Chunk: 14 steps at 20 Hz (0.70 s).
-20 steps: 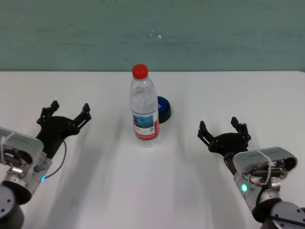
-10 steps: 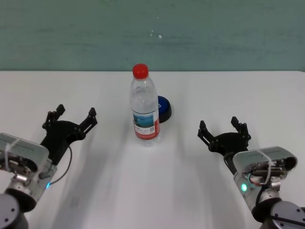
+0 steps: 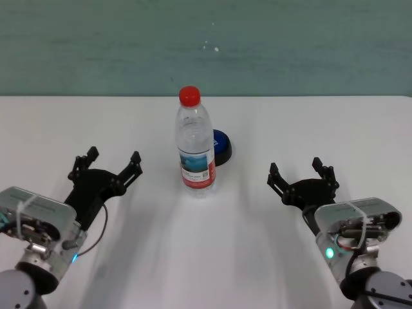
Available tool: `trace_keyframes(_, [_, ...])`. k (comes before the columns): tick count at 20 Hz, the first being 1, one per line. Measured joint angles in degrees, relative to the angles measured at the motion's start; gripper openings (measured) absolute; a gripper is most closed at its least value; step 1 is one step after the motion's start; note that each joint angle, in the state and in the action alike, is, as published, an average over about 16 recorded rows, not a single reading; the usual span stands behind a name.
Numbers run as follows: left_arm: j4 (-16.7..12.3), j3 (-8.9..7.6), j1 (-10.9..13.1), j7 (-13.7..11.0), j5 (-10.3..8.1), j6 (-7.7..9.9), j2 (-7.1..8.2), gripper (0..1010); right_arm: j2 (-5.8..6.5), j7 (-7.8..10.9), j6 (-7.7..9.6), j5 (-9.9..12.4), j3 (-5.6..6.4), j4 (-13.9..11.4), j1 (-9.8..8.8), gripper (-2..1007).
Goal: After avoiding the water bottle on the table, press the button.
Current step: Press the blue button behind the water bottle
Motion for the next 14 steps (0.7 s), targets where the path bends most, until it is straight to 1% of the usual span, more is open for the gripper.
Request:
trace_keyframes(8, [-0.2, 1.56, 0.5, -0.8, -0.16, 0.09, -0.36, 1010, 0.0, 0.0, 0.0, 0.0, 0.0, 0.0, 0.0, 1004])
trace_keyframes(14, [0.0, 2.18, 0.6, -1.2, -0.28, 0.19, -0.35, 1010, 0.0, 0.0, 0.0, 0.0, 0.0, 0.0, 0.0, 1004])
